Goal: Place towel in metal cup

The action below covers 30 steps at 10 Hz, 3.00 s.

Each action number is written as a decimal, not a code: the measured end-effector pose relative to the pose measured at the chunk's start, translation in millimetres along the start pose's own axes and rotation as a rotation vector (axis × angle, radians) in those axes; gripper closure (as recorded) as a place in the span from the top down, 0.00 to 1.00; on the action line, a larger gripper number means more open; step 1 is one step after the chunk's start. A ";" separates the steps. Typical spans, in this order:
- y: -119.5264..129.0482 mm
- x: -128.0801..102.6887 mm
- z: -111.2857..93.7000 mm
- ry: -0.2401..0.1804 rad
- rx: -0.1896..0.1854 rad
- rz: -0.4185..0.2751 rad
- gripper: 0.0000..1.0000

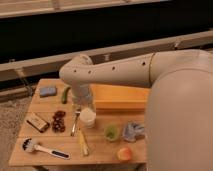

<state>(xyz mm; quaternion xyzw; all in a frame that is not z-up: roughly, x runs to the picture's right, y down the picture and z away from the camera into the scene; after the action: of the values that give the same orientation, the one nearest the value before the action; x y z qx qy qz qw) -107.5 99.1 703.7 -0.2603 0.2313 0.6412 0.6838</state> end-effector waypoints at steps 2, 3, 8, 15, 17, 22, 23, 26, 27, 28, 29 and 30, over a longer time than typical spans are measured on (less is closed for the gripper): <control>-9.7 -1.2 3.4 -0.015 0.003 0.066 0.65; -22.6 0.7 6.3 -0.022 0.001 0.123 0.65; -111.3 28.7 21.4 -0.052 -0.003 0.351 0.65; -175.6 59.3 65.8 -0.009 -0.028 0.425 0.65; -200.9 68.7 77.4 -0.009 -0.028 0.460 0.65; -303.5 109.9 94.7 -0.027 -0.016 0.621 0.65; -312.8 112.8 97.8 -0.027 -0.015 0.637 0.65; -321.2 108.6 106.9 -0.027 -0.025 0.635 0.65; -317.9 101.1 106.9 -0.037 -0.032 0.629 0.65; -307.9 87.8 103.6 -0.056 -0.047 0.617 0.65; -297.6 75.4 98.2 -0.077 -0.062 0.602 0.65; -294.4 68.9 94.7 -0.088 -0.068 0.593 0.65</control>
<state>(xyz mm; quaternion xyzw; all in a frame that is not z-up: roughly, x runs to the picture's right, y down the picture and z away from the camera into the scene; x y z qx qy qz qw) 189.4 200.6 748.1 -0.1762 0.2456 0.8311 0.4669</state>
